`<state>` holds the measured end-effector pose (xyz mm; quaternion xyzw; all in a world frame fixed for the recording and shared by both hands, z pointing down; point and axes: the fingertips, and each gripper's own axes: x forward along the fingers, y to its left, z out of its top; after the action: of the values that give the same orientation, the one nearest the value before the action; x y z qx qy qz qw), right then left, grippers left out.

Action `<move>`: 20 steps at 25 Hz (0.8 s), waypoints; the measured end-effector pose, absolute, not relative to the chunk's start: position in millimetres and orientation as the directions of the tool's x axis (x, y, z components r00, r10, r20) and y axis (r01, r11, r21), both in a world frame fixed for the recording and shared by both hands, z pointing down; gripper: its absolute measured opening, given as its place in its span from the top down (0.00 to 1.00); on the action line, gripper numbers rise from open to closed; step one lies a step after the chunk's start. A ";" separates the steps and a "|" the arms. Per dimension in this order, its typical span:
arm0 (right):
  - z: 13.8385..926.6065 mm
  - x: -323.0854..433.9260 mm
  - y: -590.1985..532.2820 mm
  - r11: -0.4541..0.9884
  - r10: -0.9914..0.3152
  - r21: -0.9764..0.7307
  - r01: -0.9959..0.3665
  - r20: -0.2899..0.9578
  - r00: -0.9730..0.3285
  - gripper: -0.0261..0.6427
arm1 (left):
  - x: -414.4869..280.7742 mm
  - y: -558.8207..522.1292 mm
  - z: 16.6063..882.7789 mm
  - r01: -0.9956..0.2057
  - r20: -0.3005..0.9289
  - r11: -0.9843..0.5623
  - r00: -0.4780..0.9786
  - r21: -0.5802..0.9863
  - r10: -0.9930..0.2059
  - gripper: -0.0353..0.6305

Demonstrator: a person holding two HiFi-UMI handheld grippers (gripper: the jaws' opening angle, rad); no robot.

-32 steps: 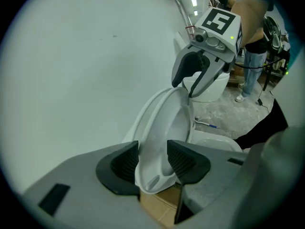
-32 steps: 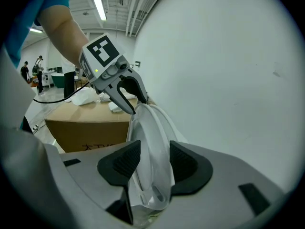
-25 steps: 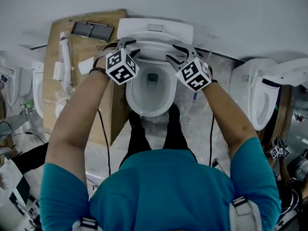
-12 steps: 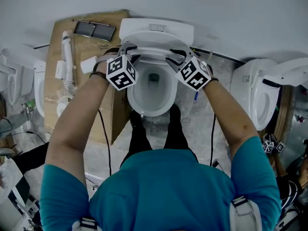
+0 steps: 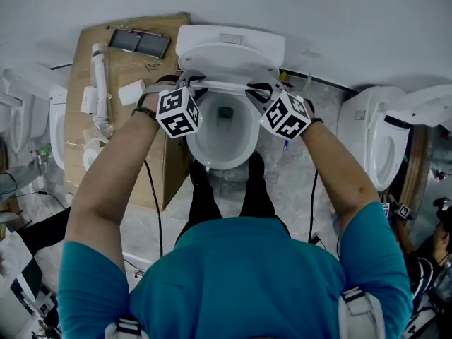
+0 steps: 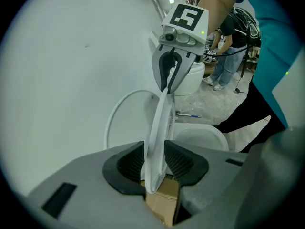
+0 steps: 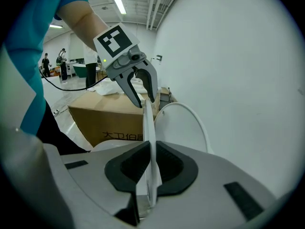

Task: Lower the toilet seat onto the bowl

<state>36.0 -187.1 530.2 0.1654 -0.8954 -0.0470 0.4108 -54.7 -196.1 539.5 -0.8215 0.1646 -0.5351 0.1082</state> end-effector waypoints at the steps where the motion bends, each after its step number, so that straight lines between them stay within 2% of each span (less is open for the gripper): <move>1: 530.8 35.8 -184.7 0.942 -0.332 0.220 -0.253 0.721 -0.608 0.91 | -54.4 -195.1 539.5 -0.149 0.844 -0.923 0.375 -0.355 -0.385 0.74; 5: 532.8 34.2 -178.5 0.946 -0.322 0.218 -0.241 0.724 -0.610 0.91 | -54.8 -191.6 538.3 -0.121 0.845 -0.925 0.379 -0.359 -0.378 0.87; 20: 541.1 29.5 -143.5 0.973 -0.225 0.144 -0.178 0.749 -0.624 0.90 | -57.3 -152.6 546.6 0.028 0.881 -0.942 0.363 -0.336 -0.304 0.89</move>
<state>29.5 -143.5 541.1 0.1117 -0.9006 -0.0280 0.4191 -57.3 -152.6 546.6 -0.8121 0.0849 -0.5579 0.1484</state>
